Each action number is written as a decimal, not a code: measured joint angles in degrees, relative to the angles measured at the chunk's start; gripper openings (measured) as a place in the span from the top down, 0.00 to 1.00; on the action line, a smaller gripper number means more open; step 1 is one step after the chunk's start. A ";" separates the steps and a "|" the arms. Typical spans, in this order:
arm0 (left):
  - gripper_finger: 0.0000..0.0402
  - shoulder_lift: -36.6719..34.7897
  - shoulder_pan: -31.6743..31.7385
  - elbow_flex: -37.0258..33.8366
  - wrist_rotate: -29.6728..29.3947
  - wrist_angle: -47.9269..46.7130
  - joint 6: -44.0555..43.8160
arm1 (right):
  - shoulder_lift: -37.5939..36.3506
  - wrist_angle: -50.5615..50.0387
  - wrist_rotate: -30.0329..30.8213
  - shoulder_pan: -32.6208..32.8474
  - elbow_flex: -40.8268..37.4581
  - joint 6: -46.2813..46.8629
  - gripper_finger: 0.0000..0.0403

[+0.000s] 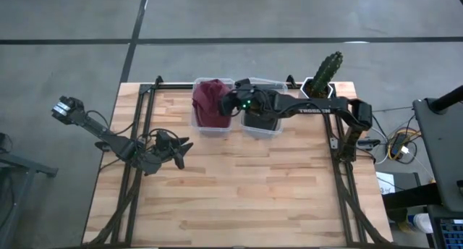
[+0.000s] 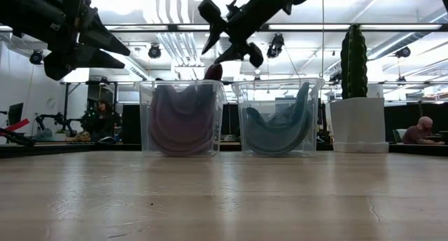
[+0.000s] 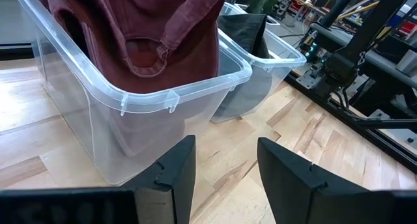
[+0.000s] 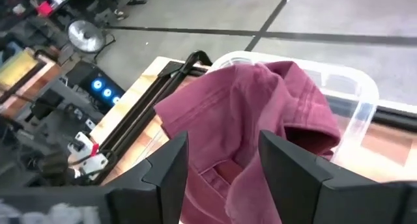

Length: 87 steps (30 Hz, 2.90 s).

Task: Pick & Place hat
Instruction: Put the red cap into the left transparent bin, then return to Home Position

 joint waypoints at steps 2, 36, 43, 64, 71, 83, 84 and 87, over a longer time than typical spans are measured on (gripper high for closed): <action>0.61 -0.01 0.00 0.00 -0.04 0.00 0.00 | -0.41 -0.02 -0.95 0.15 0.00 -2.04 0.56; 0.61 -0.75 0.02 0.00 -2.68 0.84 1.93 | -0.98 -5.03 -5.77 -0.96 0.00 -6.45 0.80; 0.61 -6.03 0.02 0.00 -2.73 0.77 8.14 | -8.21 -7.61 -5.75 5.47 0.00 -17.71 0.77; 0.61 -22.45 0.02 0.00 -3.48 -0.63 24.75 | -43.42 -4.28 -5.58 13.79 -33.79 -20.83 0.82; 0.61 -25.47 0.02 0.00 -2.83 -1.02 29.53 | -59.57 -5.01 -5.60 13.81 -45.69 -20.94 0.79; 0.61 -31.55 0.00 -0.84 1.19 -7.45 32.67 | -79.84 -5.79 -16.09 13.81 -59.59 -20.05 0.82; 0.61 -32.36 0.00 -1.30 1.39 -7.45 33.04 | -81.11 -5.25 -16.63 13.81 -60.66 -20.45 0.82; 0.61 -35.09 0.01 -3.72 1.46 -5.61 34.91 | -84.84 -1.33 -16.77 13.81 -64.02 -21.53 0.83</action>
